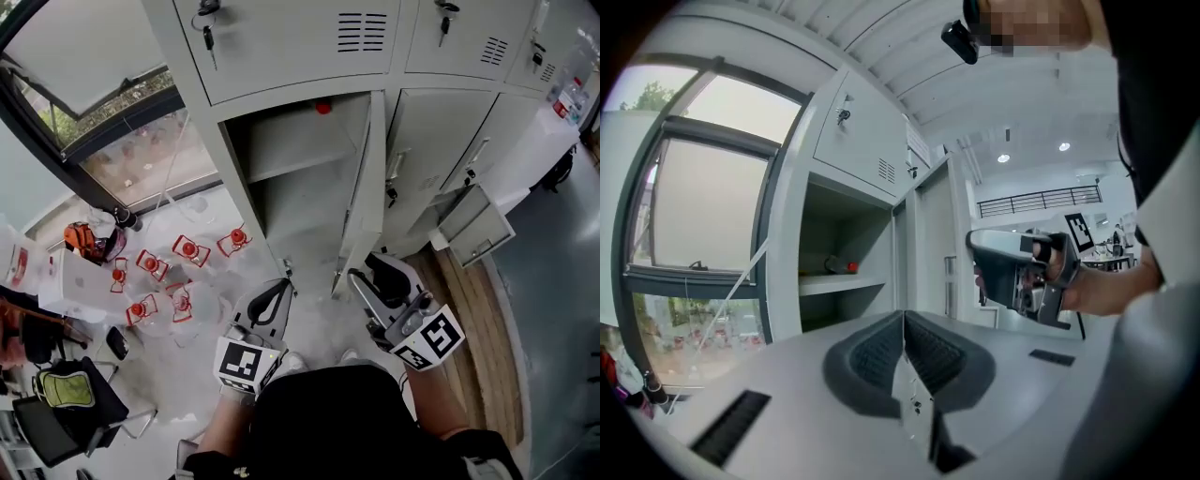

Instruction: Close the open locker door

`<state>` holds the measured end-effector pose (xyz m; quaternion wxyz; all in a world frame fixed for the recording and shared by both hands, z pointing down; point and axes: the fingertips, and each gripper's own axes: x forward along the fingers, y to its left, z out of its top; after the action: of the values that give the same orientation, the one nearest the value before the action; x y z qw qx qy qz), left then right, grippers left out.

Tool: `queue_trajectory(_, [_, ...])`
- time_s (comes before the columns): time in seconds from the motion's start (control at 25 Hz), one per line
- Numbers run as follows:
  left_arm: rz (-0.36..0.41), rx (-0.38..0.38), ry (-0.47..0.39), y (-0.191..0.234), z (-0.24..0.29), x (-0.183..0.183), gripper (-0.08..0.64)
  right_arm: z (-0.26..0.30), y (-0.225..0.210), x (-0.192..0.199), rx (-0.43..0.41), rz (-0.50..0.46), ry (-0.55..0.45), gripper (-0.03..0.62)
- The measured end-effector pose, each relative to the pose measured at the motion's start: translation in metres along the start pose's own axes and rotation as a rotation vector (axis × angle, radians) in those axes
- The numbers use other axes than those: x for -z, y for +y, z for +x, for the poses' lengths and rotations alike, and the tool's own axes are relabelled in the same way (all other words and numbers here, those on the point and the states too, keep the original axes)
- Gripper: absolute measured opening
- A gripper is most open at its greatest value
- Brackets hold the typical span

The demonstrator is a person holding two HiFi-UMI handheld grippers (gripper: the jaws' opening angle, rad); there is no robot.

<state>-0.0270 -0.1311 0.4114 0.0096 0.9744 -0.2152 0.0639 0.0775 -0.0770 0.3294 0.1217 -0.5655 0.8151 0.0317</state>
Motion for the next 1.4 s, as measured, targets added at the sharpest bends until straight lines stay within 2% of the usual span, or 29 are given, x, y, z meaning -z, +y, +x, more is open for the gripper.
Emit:
queue_trajectory(0.68, [-0.022,-0.297,0.025,0.055,-0.045,0.009,0.023,0.081,0.016,0.025,-0.257,0.067,0.003,0.129])
queue_trajectory(0.8, [-0.028,-0.334,0.029,0.059,-0.048,0.010,0.023,0.092,0.012,0.028,-0.271,0.083,0.007,0.101])
queue_trajectory(1.04, [-0.039,-0.407,0.039,0.067,-0.058,0.012,0.023,0.115,0.008,0.043,-0.289,0.093,0.043,0.100])
queue_trajectory(1.4, [-0.040,-0.473,0.052,0.073,-0.069,0.014,0.023,0.143,-0.016,0.081,-0.229,0.083,0.143,0.094])
